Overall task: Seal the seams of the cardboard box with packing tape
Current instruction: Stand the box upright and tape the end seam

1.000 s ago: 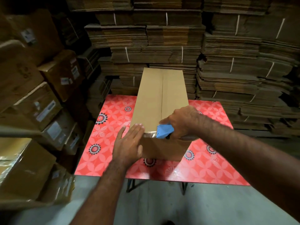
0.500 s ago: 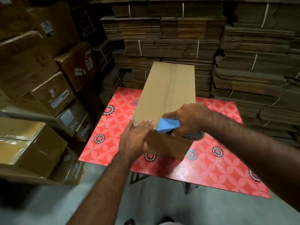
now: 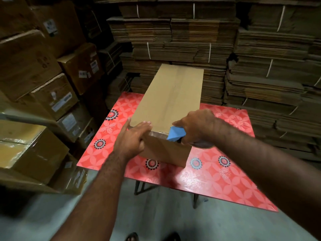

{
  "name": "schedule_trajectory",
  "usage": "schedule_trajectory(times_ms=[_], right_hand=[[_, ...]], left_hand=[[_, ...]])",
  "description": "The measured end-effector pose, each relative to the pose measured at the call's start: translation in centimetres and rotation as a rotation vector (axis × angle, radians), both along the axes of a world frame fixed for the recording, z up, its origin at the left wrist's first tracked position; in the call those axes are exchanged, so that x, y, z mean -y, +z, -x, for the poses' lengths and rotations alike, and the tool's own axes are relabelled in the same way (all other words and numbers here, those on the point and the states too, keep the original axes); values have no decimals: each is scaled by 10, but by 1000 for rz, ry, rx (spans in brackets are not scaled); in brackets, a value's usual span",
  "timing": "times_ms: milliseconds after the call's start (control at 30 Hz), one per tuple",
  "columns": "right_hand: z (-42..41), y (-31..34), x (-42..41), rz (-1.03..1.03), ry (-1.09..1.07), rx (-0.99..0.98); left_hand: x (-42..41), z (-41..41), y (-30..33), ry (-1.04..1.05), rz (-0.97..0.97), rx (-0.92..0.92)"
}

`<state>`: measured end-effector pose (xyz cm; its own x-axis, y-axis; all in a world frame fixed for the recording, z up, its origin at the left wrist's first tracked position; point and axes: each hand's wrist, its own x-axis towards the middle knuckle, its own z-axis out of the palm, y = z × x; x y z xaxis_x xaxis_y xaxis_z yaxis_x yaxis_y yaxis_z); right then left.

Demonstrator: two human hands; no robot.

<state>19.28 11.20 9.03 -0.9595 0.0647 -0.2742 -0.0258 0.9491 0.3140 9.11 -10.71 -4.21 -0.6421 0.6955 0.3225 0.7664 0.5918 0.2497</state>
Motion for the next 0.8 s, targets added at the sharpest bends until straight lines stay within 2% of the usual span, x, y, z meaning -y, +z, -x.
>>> schedule_trajectory(times_ms=[100,267,500,667,800], right_hand=[[12,2,7,5,-30,46],[9,2,5,-7,-30,78],[-11,3,-19,97,3,-22],[-42,-1,-67,130,-76,13],[-49,-14,-71,108,-110,29]], left_hand=[[-11,0,16,9,69,35],[-42,-32,16,-100,103,110],[-36,-31,11,-47,166,74],[-37,-35,15,-31,195,69],[-39,-36,17,-16,205,58]])
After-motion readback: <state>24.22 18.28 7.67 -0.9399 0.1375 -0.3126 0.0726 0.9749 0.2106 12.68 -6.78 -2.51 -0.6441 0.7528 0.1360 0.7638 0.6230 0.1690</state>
